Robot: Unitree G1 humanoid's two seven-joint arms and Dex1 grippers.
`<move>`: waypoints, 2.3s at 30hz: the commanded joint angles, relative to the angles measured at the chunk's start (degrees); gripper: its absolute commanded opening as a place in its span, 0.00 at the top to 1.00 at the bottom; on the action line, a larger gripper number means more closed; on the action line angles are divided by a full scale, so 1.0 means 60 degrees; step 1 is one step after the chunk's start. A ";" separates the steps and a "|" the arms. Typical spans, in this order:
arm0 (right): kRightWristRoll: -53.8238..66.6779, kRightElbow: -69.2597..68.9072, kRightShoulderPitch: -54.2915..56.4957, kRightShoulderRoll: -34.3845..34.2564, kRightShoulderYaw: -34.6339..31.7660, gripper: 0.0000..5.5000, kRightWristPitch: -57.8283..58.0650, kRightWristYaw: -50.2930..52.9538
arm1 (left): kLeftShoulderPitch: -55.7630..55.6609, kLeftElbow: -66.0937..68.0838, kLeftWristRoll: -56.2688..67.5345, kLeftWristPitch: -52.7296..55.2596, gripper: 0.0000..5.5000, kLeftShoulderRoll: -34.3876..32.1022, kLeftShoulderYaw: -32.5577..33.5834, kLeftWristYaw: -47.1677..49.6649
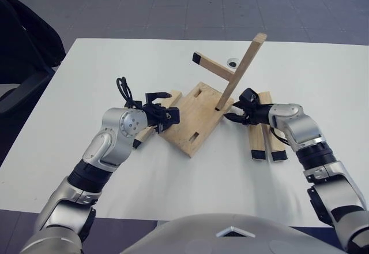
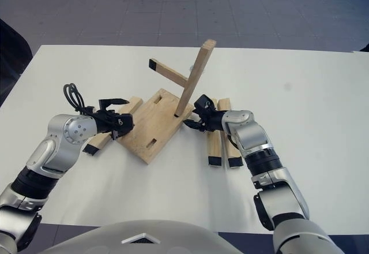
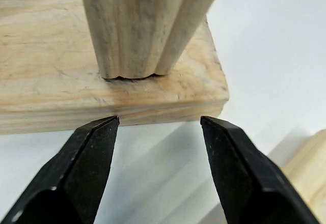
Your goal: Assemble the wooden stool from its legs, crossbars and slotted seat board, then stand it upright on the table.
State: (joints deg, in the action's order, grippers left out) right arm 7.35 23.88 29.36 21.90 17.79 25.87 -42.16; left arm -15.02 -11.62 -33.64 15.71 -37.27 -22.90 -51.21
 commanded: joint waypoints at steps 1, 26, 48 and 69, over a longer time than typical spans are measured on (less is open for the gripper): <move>-0.0231 0.1962 0.1245 -0.0907 -0.0347 0.46 -0.0927 0.0332 | -0.0119 0.0060 0.0478 0.0131 0.18 0.0613 -0.0553 -0.0488; 0.0659 -0.5178 -0.1879 -0.0308 -0.4087 0.46 0.1428 0.2115 | 0.0138 -0.1034 0.1474 0.0259 0.18 0.1273 0.0512 0.0962; 0.0902 -0.9681 -0.9743 -0.1395 -0.4539 0.46 0.0933 0.3925 | 0.1440 -0.2004 0.3340 -0.0473 0.18 0.4076 0.3890 0.6669; 0.0242 -0.8475 -0.7823 -0.1030 -0.5007 0.62 0.1670 0.5236 | 0.1609 -0.1697 0.3567 -0.0599 0.18 0.3899 0.4216 0.6814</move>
State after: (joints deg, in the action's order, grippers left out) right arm 7.47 -28.31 -21.79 15.66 -10.00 36.40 -11.27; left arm -5.24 -22.52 -13.24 12.56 -13.40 1.88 -10.52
